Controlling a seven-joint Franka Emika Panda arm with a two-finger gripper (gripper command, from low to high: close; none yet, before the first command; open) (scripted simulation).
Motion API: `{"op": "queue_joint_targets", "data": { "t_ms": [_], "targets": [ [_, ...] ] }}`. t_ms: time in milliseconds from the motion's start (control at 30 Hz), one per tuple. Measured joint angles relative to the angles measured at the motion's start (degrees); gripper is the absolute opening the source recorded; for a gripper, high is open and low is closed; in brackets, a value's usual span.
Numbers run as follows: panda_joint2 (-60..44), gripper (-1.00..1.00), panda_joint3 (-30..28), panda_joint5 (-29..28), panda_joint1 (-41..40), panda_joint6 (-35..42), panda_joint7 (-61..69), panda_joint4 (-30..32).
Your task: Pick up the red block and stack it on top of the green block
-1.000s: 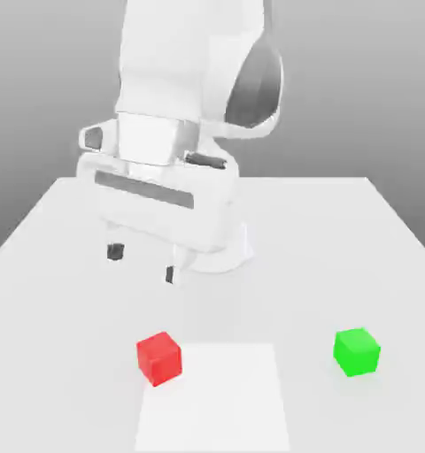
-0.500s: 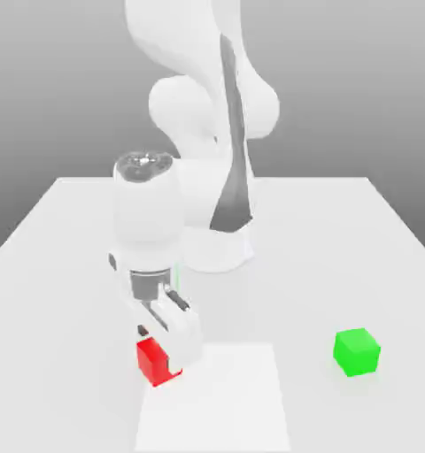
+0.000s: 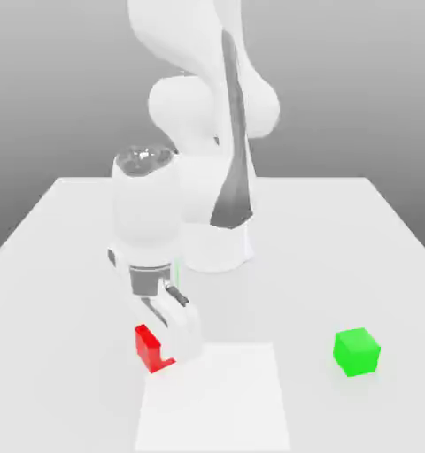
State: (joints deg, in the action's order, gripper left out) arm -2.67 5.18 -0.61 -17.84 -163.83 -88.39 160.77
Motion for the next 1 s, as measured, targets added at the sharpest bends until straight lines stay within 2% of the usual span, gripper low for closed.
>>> {"op": "queue_joint_targets", "data": {
  "t_ms": [133,233,700,800,1000],
  "targets": [
    [3.8,-1.0,2.1,1.0,-0.4,3.7,-1.4,0.4],
    [4.5,-1.0,5.5,1.5,6.3,5.1,-6.4,-0.4],
    [6.7,-1.0,18.0,4.0,28.1,11.3,-31.4,-4.6],
    [4.5,-1.0,18.4,1.9,29.0,9.7,-35.2,-5.2],
    [-3.8,-1.0,15.9,-7.3,29.6,2.6,-42.1,-5.7]
  ]
}}
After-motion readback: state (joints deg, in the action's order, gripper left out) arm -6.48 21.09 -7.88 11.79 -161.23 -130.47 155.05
